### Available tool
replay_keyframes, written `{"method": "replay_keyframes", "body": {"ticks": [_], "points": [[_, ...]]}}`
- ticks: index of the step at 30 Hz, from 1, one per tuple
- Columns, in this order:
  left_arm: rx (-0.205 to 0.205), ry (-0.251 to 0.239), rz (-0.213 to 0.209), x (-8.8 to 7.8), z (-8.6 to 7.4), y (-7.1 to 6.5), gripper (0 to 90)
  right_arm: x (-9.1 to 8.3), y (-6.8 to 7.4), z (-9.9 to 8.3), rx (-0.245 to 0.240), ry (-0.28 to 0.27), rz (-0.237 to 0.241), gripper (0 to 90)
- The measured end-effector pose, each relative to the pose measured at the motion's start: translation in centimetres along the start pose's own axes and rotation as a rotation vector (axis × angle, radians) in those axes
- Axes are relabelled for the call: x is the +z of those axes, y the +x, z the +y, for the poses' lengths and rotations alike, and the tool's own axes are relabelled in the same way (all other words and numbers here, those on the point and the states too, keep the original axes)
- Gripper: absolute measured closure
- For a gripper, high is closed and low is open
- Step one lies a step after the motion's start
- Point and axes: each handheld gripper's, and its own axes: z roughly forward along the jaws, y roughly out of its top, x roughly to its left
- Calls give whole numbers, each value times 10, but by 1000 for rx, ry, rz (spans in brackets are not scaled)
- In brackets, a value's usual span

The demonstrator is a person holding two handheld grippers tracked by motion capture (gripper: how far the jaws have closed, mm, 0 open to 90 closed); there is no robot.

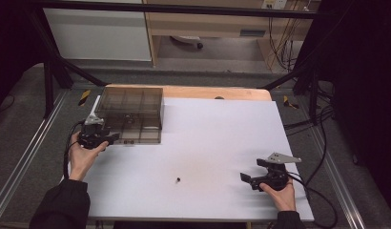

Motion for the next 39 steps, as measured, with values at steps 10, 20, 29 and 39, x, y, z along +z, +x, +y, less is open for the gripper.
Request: {"method": "replay_keyframes", "body": {"ticks": [10, 20, 29, 39], "points": [[33, -40, -35, -15, -6, -15, 294, 0, 0, 0, -2, 2, -1, 7], [70, -49, -91, -24, -18, -35, 149, 0, 0, 0, -2, 3, -1, 6], [116, -44, -137, -27, -24, -59, 100, 0, 0, 0, -2, 3, -1, 6], [148, -48, -183, -24, -28, -85, 99, 1, 0, 0, -4, 2, -1, 7]]}}
